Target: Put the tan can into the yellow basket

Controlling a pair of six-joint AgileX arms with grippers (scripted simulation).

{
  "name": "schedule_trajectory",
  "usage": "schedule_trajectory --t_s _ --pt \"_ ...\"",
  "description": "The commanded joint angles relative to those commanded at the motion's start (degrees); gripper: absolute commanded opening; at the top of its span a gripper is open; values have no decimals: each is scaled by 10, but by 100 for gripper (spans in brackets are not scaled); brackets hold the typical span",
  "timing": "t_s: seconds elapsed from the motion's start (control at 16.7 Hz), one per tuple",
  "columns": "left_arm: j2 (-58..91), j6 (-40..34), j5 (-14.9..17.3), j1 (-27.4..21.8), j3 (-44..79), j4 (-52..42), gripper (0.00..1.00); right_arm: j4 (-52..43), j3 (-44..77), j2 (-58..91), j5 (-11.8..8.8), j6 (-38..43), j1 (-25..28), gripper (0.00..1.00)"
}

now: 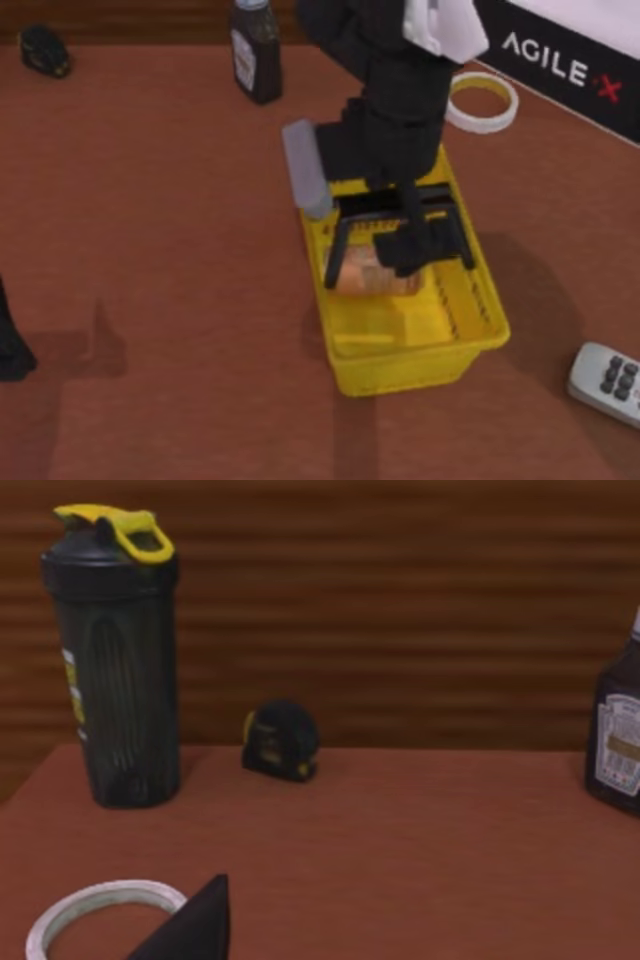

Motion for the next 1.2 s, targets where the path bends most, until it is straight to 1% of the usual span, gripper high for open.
schedule_trajectory --t_s 0.24,1.02,1.08,1.2 --pt "0 0 0 0 0 0 100 6 -6 -1 0 0 0 100" --pt "0 0 0 0 0 0 100 6 -6 -1 0 0 0 2" --pt "0 0 0 0 0 0 100 6 -6 -1 0 0 0 0" --pt "0 0 0 0 0 0 100 6 -6 -1 0 0 0 0"
